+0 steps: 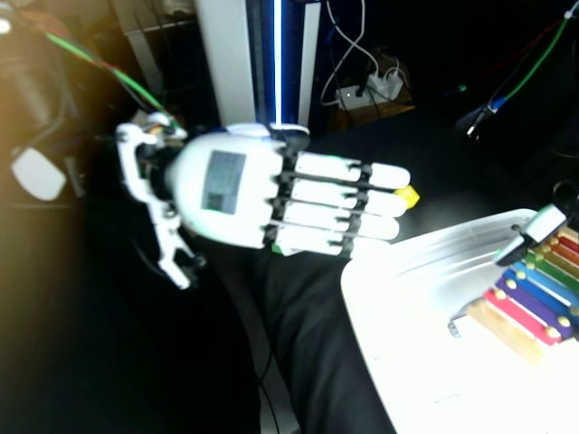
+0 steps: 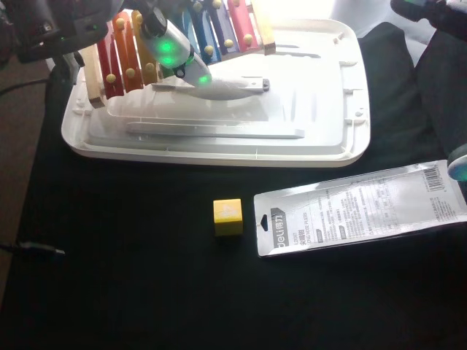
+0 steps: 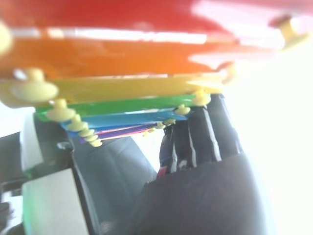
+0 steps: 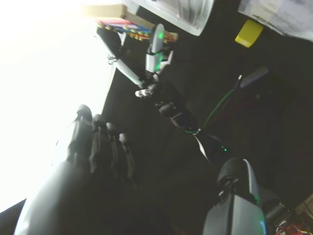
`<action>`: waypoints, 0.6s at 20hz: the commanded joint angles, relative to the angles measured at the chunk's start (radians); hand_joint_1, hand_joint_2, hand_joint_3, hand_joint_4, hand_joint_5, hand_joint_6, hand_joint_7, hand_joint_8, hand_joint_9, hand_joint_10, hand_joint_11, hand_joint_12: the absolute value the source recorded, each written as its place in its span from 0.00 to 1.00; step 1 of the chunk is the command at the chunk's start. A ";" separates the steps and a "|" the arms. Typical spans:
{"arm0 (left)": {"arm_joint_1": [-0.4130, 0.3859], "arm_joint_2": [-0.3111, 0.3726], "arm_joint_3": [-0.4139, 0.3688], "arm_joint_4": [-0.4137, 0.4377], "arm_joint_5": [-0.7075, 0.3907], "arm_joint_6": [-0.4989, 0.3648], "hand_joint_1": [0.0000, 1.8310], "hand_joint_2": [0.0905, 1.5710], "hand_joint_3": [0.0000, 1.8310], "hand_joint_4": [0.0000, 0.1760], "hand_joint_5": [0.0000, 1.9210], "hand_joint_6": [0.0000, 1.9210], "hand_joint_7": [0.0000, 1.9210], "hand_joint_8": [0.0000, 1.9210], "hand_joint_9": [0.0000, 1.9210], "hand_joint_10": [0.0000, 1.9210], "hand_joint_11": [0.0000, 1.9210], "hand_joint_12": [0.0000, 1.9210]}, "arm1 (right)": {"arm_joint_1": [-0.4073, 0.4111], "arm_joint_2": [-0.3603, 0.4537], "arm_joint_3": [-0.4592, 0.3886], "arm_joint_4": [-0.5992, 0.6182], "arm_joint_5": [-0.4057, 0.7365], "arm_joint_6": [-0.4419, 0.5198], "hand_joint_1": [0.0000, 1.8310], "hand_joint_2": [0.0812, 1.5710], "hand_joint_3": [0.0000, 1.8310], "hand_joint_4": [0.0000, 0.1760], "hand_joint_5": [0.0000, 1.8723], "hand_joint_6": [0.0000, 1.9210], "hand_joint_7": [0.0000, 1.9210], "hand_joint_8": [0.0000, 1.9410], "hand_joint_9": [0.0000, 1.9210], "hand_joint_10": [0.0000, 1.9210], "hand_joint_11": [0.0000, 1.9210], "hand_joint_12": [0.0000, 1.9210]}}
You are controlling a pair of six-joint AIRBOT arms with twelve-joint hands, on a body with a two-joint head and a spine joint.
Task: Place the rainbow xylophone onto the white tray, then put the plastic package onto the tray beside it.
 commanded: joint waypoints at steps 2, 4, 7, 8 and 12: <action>-0.005 -0.010 0.021 -0.037 -0.029 -0.006 0.72 0.76 0.00 0.00 0.18 0.61 0.38 0.73 0.26 0.60 0.21 0.68 | 0.017 -0.002 0.004 0.065 0.121 0.005 0.35 0.48 0.00 0.00 0.00 0.00 0.00 0.00 0.00 0.00 0.02 0.01; 0.002 -0.027 0.047 -0.068 -0.021 -0.006 0.69 0.68 0.00 0.00 0.17 0.57 0.24 0.52 0.25 0.52 0.18 0.62 | 0.019 -0.006 0.005 0.065 0.125 0.005 0.34 0.47 0.00 0.00 0.00 0.00 0.00 0.00 0.00 0.00 0.02 0.01; 0.011 -0.044 0.068 -0.092 -0.013 -0.006 0.63 0.64 0.00 0.00 0.17 0.54 0.23 0.46 0.25 0.50 0.19 0.63 | 0.019 -0.009 0.006 0.065 0.127 0.005 0.34 0.46 0.00 0.00 0.00 0.00 0.00 0.00 0.00 0.00 0.02 0.01; 0.014 -0.048 0.071 -0.097 -0.012 -0.006 0.61 0.65 0.00 0.00 0.17 0.53 0.24 0.45 0.26 0.48 0.19 0.63 | 0.019 -0.010 0.006 0.065 0.128 0.005 0.35 0.46 0.00 0.00 0.00 0.00 0.00 0.00 0.00 0.00 0.01 0.00; 0.030 -0.061 0.079 -0.111 -0.013 -0.006 0.55 0.67 0.00 0.00 0.24 0.26 0.26 0.29 0.27 0.37 0.23 0.55 | 0.019 -0.013 0.007 0.065 0.130 0.005 0.36 0.45 0.00 0.00 0.00 0.00 0.00 0.00 0.00 0.00 0.01 0.00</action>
